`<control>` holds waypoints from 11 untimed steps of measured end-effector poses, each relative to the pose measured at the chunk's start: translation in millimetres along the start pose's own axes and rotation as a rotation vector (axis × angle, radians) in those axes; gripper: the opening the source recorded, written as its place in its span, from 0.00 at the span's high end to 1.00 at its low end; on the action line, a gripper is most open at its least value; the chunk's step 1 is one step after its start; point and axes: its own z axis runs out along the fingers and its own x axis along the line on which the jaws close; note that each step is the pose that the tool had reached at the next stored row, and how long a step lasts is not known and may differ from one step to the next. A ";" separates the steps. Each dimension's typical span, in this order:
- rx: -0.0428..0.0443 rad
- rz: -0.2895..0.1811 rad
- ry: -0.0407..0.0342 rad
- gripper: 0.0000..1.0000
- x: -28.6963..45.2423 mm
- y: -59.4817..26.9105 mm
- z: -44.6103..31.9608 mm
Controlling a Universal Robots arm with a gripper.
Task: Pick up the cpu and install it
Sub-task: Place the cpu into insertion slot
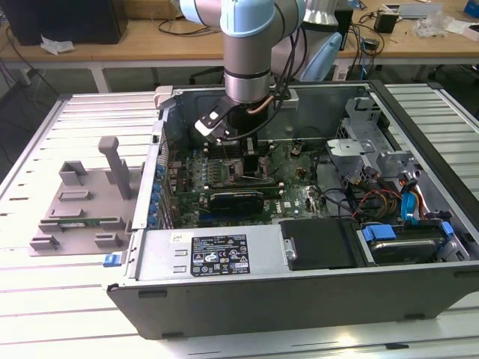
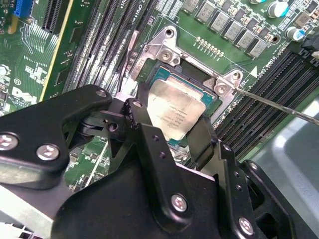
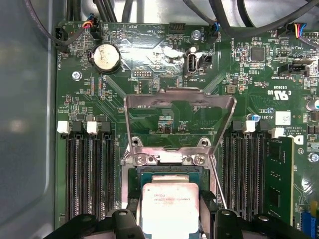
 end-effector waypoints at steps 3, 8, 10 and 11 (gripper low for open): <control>0.0013 0.000 0.0003 0.45 0.1 1.3 0.4; 0.0007 0.000 0.0001 0.45 0.0 1.6 0.5; 0.0003 -0.001 0.0018 0.32 0.3 1.7 0.9; 0.0009 -0.001 0.0010 0.32 0.2 1.6 0.6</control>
